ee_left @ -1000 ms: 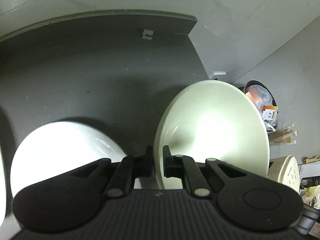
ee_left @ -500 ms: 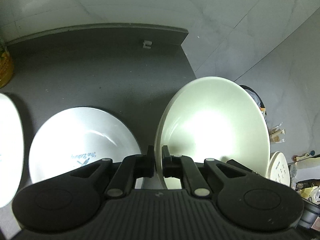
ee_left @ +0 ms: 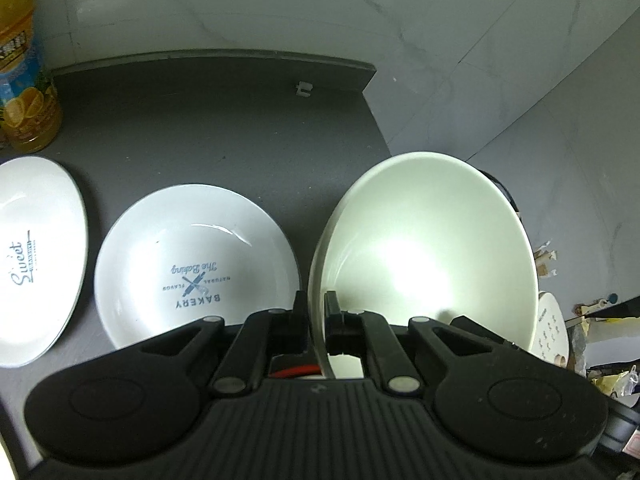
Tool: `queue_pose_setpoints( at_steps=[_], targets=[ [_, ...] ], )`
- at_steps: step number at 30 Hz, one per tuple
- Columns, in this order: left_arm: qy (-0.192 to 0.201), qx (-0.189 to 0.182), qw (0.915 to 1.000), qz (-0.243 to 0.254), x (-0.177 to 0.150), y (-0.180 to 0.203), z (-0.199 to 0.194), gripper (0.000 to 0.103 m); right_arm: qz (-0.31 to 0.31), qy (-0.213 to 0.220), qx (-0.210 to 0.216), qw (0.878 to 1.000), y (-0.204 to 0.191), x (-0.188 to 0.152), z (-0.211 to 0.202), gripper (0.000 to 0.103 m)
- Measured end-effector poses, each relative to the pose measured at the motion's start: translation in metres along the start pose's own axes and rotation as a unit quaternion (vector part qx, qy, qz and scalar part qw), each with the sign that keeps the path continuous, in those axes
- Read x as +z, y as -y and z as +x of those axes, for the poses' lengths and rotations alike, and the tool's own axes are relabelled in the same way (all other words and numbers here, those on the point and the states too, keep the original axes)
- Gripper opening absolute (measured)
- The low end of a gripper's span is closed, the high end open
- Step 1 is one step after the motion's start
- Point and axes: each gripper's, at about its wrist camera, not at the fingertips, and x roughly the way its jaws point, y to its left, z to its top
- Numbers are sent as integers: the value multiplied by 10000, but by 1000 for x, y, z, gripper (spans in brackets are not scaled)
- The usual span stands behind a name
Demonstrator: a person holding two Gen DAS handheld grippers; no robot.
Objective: Organize plates and bowls
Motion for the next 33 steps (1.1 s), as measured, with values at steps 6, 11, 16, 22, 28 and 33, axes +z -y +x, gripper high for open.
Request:
queue_pose_setpoints(
  at_steps=[6, 11, 16, 22, 28, 33],
  targets=[
    [18, -60, 10000, -30, -17, -2, -21, 6, -48, -21, 84, 10000, -6, -11, -17, 17],
    [-34, -67, 10000, 17, -32, -4, -32, 7, -117, -81, 92, 9999, -9, -25, -27, 18],
    [-98, -28, 9999, 101, -49, -5, -38, 9, -191, -191, 104, 9996, -9, -40, -34, 19],
    [-239, -34, 9996, 114, -69, -12, -42, 10, -338, -351, 88, 9988, -11, -56, -38, 19],
    [-322, 66, 9993, 152, -84, -18, -43, 10, -459, -477, 80, 9978, -12, -69, -38, 20],
    [-401, 195, 9989, 175, -93, -23, -42, 10, -530, -546, 94, 9971, -13, -78, -34, 23]
  ],
)
